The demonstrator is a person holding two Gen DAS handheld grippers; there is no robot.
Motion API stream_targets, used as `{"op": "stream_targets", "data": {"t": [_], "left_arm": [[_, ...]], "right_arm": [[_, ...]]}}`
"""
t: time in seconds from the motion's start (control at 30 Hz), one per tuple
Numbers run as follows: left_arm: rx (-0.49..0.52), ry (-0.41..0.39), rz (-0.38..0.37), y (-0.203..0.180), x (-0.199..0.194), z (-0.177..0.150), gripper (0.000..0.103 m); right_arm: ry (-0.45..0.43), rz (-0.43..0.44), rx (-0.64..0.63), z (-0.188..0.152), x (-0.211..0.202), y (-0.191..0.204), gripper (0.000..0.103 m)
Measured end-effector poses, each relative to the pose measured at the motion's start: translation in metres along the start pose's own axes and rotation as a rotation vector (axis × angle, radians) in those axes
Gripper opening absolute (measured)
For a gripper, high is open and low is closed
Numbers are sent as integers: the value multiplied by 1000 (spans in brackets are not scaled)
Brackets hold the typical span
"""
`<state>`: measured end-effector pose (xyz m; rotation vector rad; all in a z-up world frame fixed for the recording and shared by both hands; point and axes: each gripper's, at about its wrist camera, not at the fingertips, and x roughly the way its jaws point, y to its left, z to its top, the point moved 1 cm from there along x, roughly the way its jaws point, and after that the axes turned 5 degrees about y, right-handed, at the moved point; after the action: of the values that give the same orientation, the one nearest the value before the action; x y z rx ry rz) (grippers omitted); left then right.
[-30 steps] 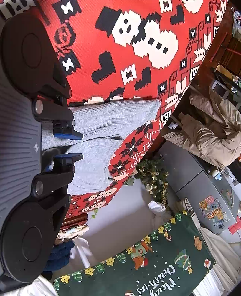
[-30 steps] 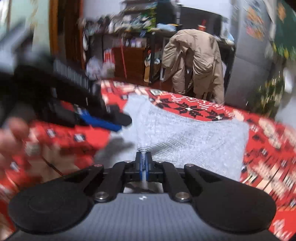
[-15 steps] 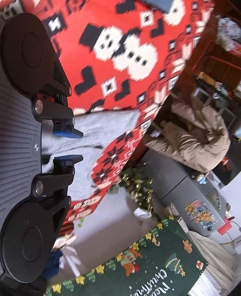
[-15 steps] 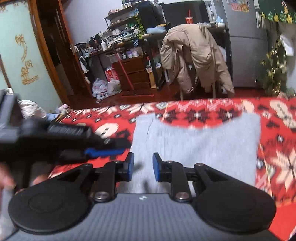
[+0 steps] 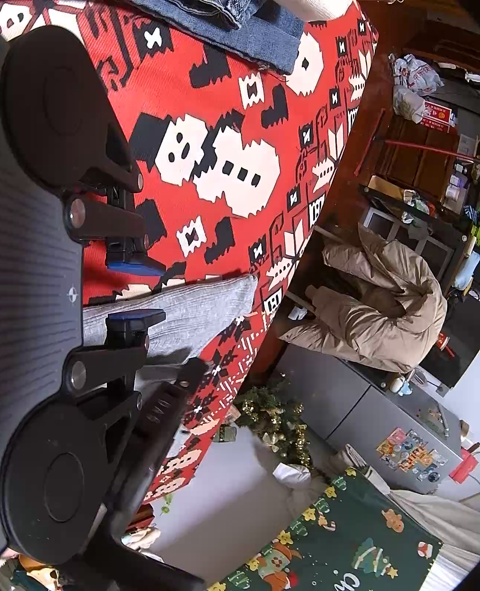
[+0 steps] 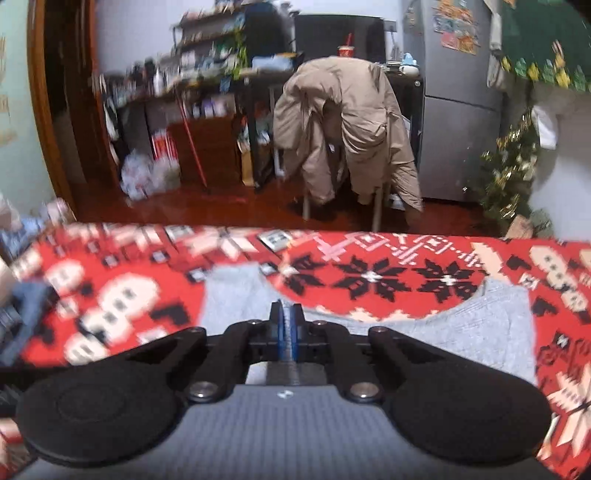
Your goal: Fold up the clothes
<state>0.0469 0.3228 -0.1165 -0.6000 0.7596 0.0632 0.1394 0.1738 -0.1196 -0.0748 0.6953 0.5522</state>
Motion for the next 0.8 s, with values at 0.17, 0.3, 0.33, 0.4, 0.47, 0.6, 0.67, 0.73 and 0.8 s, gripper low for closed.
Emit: {"op": "stream_targets", "data": {"t": [0.17, 0.3, 0.33, 0.4, 0.47, 0.6, 0.67, 0.73, 0.8], "left_arm": [[16, 6, 3, -3, 0, -2, 15], [4, 10, -16, -2, 1, -2, 15], [4, 10, -20, -2, 1, -2, 15], [7, 10, -25, -3, 1, -2, 15], [17, 13, -35, -7, 1, -2, 15], [108, 28, -134, -31, -3, -9, 15], [159, 33, -182, -45, -4, -15, 15], [201, 44, -203, -57, -1, -23, 15], [230, 61, -205, -67, 3, -31, 15]], "right_arm": [[54, 48, 36, 1, 13, 4, 13], [51, 75, 47, 0, 6, 3, 22], [46, 75, 42, 1, 0, 2, 23], [45, 63, 19, 2, -13, 1, 23], [56, 35, -3, -1, -30, -3, 23], [53, -9, -33, -15, -75, -25, 21], [36, -46, -28, -27, -102, -42, 19], [26, -91, -1, -42, -123, -63, 19], [16, -93, 38, -58, -139, -82, 19]]}}
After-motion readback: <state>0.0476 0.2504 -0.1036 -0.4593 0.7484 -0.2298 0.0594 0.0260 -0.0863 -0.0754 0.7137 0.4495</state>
